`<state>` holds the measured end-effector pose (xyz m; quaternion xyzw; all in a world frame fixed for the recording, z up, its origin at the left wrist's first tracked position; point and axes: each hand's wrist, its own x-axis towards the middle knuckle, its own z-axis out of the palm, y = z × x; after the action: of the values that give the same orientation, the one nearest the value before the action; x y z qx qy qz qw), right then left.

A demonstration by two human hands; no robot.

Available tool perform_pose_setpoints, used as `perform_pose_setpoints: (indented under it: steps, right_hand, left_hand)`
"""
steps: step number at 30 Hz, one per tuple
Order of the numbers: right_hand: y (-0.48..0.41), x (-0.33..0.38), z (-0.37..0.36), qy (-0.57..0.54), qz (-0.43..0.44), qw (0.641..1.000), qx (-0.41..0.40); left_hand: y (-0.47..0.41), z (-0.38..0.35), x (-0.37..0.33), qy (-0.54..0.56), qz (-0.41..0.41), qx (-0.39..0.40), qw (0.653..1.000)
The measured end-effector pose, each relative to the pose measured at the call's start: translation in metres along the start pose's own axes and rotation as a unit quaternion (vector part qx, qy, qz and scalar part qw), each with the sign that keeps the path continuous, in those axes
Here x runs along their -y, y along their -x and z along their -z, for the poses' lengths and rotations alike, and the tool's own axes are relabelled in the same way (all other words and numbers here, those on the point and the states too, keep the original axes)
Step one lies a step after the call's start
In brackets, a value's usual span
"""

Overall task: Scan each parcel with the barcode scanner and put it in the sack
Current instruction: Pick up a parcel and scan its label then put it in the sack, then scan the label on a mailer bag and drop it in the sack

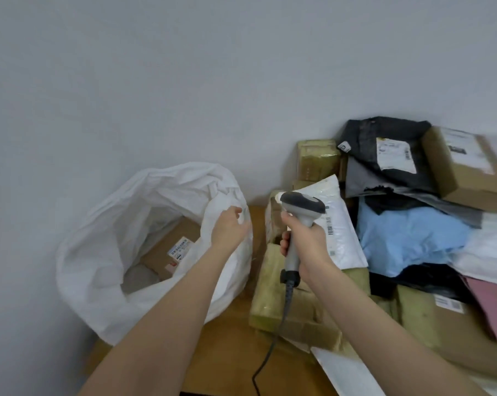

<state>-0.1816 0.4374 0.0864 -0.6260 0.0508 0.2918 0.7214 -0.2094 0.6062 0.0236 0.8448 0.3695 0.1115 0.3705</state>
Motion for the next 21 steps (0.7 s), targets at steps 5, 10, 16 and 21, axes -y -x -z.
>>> perform_pose_setpoints:
  steps: [5, 10, 16, 21]
  right_hand:
    - [0.014, 0.026, 0.071, -0.036, 0.017, 0.999, 0.003]
    - [0.020, 0.041, 0.126, -0.060, 0.010, 0.998, -0.001]
    - [0.024, 0.041, 0.156, -0.054, 0.006, 0.999, 0.005]
    - [0.028, 0.037, 0.160, -0.055, 0.000, 0.998, 0.010]
  left_hand:
    - [0.041, -0.060, -0.064, 0.135, 0.035, 0.089, 0.986]
    - [0.056, -0.096, -0.075, 0.198, 0.129, 0.100, 0.966]
    - [0.055, -0.101, -0.078, 0.278, 0.198, 0.039, 0.939]
    - [0.060, -0.088, -0.076, 0.306, 0.189, 0.026, 0.933]
